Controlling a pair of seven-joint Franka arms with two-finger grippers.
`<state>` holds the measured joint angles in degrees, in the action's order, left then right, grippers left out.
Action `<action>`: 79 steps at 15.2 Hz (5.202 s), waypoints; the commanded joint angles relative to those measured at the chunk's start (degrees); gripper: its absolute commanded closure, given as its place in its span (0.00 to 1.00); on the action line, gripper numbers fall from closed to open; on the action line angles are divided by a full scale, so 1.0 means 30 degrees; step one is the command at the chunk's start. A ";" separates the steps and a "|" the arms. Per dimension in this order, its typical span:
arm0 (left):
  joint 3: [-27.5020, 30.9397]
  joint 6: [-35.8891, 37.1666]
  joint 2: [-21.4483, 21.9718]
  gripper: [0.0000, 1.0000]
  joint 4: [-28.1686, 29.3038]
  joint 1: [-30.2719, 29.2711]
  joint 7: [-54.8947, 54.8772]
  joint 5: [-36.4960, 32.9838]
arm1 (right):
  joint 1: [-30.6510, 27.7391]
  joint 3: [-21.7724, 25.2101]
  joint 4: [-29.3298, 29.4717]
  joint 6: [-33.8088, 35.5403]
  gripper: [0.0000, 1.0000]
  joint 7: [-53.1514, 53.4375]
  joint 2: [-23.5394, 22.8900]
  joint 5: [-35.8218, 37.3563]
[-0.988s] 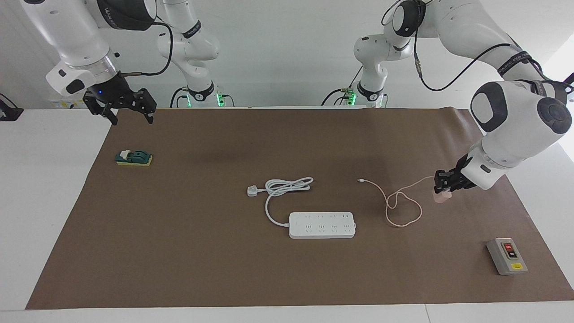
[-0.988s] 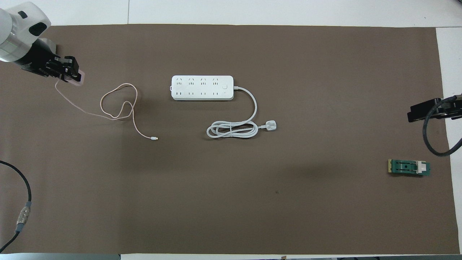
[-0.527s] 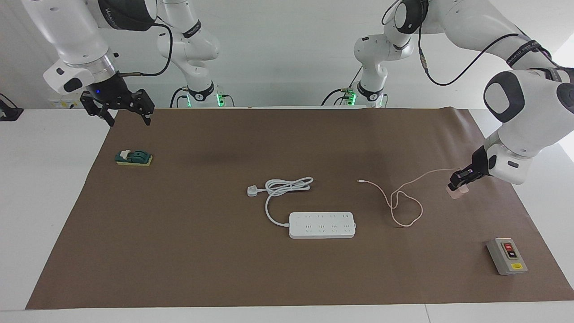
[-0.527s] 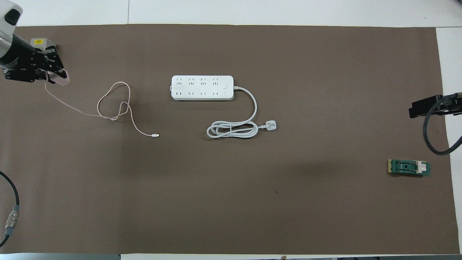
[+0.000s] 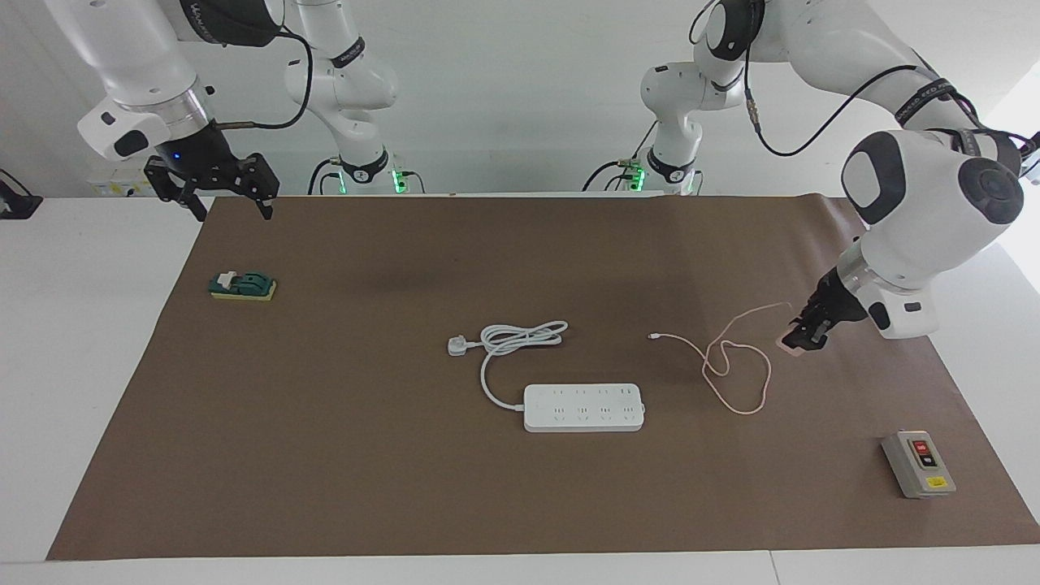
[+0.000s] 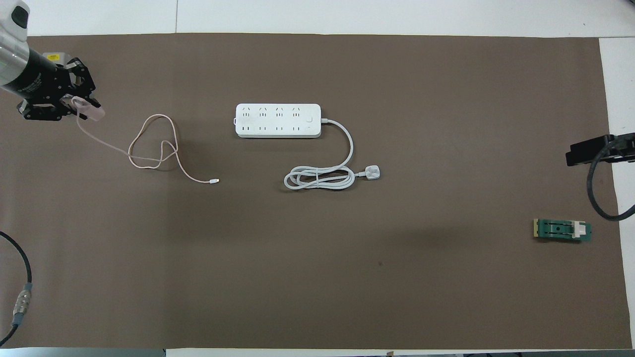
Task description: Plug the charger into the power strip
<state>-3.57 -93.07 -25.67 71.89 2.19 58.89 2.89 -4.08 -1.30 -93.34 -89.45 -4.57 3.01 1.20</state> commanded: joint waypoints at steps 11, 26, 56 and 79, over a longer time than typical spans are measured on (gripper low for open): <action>0.0222 -0.4309 -0.1142 1.00 0.1321 0.3401 1.8238 0.0151 | -0.0339 -0.0066 -0.0382 0.0051 0.00 0.0614 0.0403 -0.0955; 0.0222 -0.5480 -0.3104 1.00 0.1379 0.6565 2.3288 0.0239 | -0.0310 -0.0095 -0.0411 0.0051 0.00 0.0585 0.0402 -0.0867; 0.0252 -0.6829 -0.3076 1.00 0.2551 0.6243 2.1385 0.0122 | -0.0251 -0.0125 -0.0382 0.0227 0.00 0.0584 0.0403 -0.0867; 0.0281 -0.7415 -0.3368 1.00 0.3254 0.6185 1.7956 -0.0083 | -0.0252 -0.0124 -0.0382 0.0256 0.00 0.0584 0.0403 -0.0867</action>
<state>-2.82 -112.83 -35.02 78.32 21.00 114.03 3.16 -4.13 -1.18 -93.39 -89.24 -3.45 3.06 -0.44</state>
